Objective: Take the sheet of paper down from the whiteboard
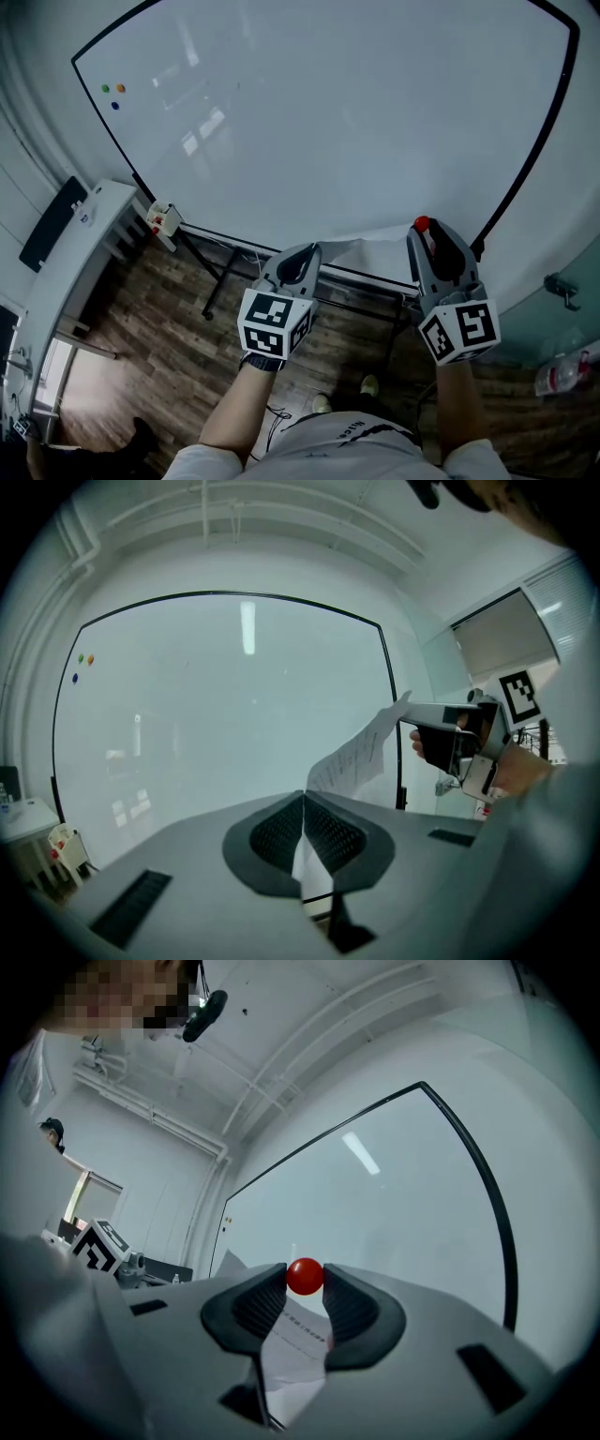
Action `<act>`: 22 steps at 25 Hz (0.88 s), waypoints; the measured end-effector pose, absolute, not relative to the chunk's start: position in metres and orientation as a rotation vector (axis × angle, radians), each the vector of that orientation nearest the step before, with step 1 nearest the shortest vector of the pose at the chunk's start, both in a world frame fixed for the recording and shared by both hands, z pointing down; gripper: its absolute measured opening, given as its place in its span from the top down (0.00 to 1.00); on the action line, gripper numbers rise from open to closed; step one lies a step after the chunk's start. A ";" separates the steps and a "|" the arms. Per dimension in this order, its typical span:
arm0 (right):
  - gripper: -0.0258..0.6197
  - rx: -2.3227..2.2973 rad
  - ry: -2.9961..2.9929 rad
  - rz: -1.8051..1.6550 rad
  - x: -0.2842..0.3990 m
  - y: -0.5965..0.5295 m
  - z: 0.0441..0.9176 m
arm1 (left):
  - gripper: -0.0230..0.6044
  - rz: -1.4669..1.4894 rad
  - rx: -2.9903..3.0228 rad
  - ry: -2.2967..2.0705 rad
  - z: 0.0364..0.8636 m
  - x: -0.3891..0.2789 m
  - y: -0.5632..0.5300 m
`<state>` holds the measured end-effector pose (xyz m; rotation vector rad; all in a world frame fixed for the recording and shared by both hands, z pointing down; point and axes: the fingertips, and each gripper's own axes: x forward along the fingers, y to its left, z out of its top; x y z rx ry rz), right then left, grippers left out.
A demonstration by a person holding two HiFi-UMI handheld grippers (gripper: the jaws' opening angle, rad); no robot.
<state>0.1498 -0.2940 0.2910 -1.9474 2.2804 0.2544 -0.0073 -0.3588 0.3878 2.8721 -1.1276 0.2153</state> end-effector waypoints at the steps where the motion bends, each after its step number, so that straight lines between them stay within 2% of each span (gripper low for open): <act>1: 0.76 -1.946 2.282 0.244 0.150 -0.293 0.294 | 0.94 0.221 2.873 -1.136 0.389 -0.010 -0.357; 22: 0.76 -1.955 2.280 0.255 0.147 -0.289 0.293 | 0.94 0.178 2.956 -1.138 0.364 -0.002 -0.352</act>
